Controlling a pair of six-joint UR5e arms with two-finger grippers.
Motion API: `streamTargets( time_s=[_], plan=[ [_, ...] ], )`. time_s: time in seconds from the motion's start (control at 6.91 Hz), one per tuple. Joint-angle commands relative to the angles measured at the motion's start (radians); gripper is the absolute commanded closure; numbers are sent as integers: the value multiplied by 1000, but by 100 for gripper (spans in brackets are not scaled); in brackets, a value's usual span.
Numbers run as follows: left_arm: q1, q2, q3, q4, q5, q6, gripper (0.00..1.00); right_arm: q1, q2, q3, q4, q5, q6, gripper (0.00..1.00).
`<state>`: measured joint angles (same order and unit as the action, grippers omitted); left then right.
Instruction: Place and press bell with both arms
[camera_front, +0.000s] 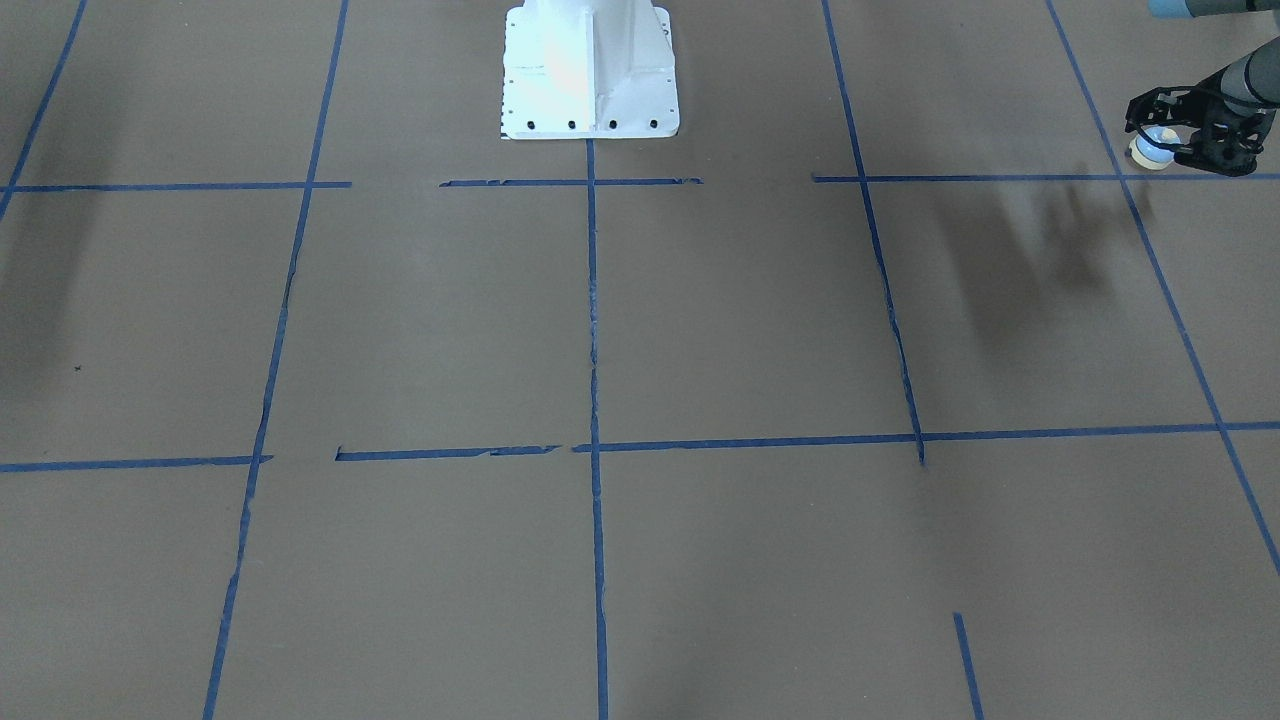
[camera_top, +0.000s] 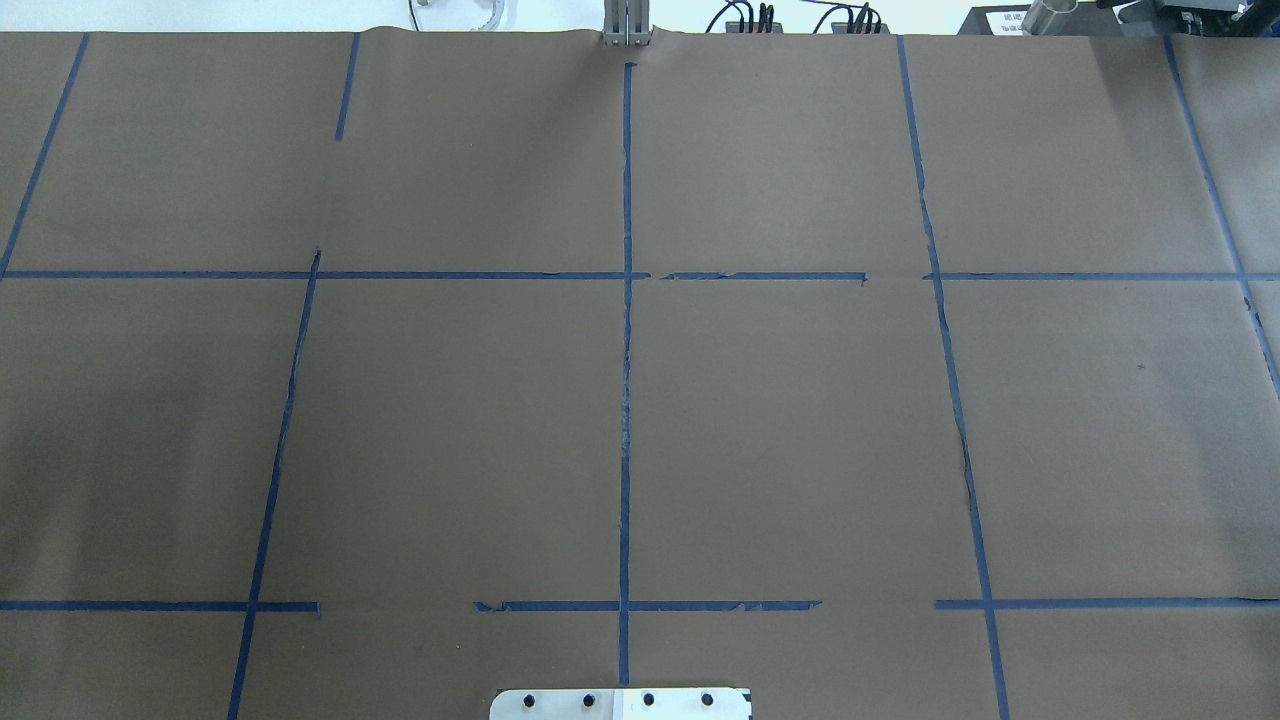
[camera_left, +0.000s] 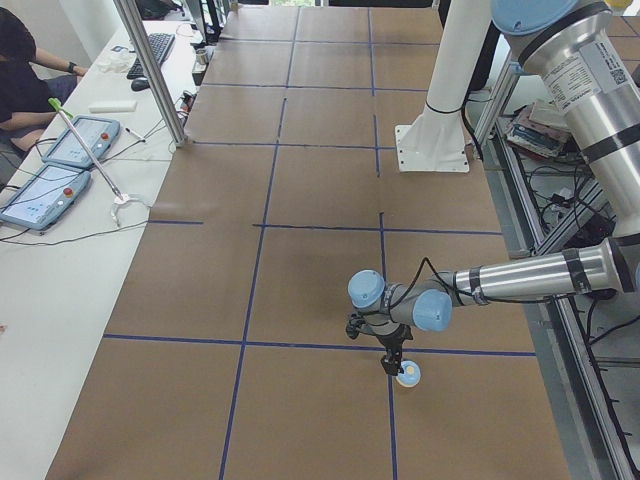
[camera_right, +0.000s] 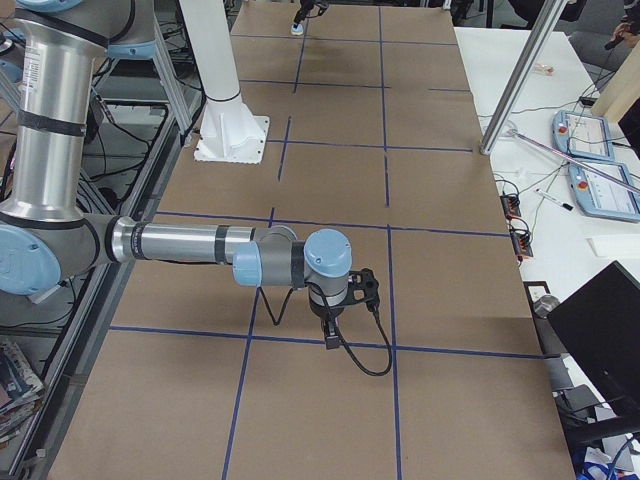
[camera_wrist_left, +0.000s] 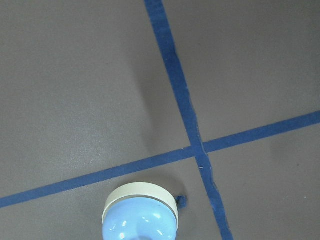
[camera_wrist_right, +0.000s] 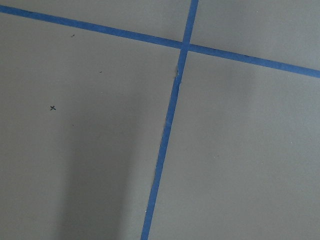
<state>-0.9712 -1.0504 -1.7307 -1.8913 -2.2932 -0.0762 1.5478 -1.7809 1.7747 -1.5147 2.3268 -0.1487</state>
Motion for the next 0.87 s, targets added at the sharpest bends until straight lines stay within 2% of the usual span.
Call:
streamTargets(
  time_s=[0.0,0.58,0.72],
  plan=[
    [14,0,16,0,35,-1,0,0,0,0,-1,-1,0,0],
    [23,-36,63,-5,49,-1,0,0,1,0,1,-3,1,0],
    [28,-48,106,-65,47,-2,0,0,1,0,1,-3,1,0]
  ],
)
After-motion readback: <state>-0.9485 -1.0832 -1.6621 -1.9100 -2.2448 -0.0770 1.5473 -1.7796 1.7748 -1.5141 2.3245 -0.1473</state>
